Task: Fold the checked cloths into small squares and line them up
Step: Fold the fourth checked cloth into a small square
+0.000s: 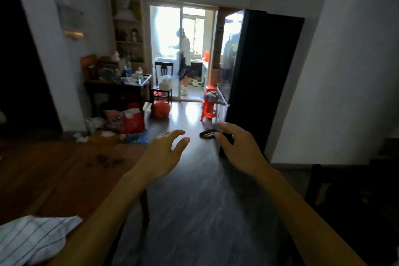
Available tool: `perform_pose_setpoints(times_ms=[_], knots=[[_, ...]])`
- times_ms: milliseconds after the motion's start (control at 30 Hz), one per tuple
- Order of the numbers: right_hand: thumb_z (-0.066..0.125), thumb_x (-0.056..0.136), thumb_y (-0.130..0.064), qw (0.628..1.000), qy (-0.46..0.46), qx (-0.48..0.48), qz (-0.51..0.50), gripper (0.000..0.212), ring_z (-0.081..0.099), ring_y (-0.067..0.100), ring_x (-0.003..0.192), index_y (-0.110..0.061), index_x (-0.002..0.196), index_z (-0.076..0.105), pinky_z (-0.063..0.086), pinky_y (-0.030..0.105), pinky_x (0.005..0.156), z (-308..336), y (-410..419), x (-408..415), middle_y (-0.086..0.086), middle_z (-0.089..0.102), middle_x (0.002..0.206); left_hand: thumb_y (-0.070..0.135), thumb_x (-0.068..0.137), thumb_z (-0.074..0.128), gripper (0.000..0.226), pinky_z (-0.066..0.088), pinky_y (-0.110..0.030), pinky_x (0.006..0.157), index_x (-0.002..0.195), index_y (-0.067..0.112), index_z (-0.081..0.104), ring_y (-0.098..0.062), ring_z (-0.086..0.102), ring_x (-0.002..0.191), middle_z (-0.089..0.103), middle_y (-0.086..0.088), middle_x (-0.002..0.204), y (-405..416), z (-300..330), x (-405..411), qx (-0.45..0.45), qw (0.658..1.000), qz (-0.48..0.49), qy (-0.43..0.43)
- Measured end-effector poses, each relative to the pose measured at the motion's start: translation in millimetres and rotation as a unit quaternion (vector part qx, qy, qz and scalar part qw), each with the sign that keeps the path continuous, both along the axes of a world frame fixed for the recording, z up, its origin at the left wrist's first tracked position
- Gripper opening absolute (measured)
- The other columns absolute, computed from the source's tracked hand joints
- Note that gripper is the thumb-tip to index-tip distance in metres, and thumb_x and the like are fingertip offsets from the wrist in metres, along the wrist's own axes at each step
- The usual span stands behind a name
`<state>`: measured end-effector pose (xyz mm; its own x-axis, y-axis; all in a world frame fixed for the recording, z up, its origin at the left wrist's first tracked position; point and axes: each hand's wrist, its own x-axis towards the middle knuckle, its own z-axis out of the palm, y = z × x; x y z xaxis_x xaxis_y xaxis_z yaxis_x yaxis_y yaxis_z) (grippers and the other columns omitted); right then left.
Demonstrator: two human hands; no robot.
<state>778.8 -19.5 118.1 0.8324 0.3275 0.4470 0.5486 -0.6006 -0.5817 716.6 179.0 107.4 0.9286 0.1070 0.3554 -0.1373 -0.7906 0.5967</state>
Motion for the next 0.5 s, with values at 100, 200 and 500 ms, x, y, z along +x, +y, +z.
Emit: perform_pose_setpoints(times_ms=[100, 200, 500], knots=[[0.052, 0.097, -0.039, 0.996, 0.006, -0.004, 0.086, 0.04, 0.05, 0.006, 0.124, -0.027, 0.135, 0.054, 0.029, 0.011, 0.097, -17.3, 40.2, 24.9, -0.008, 0.054, 0.139, 0.044, 0.096, 0.042, 0.046, 0.038, -0.027, 0.102, 0.132, 0.018, 0.054, -0.017, 0.052, 0.121, 0.056, -0.003, 0.135, 28.2, -8.6, -3.2, 0.002, 0.997, 0.073, -0.011], [0.055, 0.097, -0.032, 0.986, 0.009, -0.012, 0.163, 0.038, 0.053, 0.01, 0.12, -0.02, 0.133, 0.057, 0.027, -0.005, 0.086, -29.7, 83.4, 50.1, -0.003, 0.057, 0.135, 0.033, 0.099, 0.045, 0.033, 0.037, -0.015, 0.088, 0.121, 0.014, 0.06, -0.009, 0.054, 0.107, 0.058, 0.004, 0.123, 54.3, -20.0, -9.2, -0.015, 0.992, 0.124, -0.006], [0.06, 0.094, -0.03, 0.941, 0.0, -0.066, 0.331, 0.036, 0.058, 0.008, 0.112, -0.018, 0.129, 0.061, 0.036, 0.004, 0.089, -81.0, 249.6, 92.0, -0.003, 0.063, 0.125, 0.044, 0.097, 0.042, 0.046, 0.04, -0.033, 0.105, 0.134, 0.019, 0.05, -0.015, 0.05, 0.123, 0.054, -0.002, 0.136, 183.7, -98.0, -15.7, -0.099, 0.938, 0.331, 0.014]])
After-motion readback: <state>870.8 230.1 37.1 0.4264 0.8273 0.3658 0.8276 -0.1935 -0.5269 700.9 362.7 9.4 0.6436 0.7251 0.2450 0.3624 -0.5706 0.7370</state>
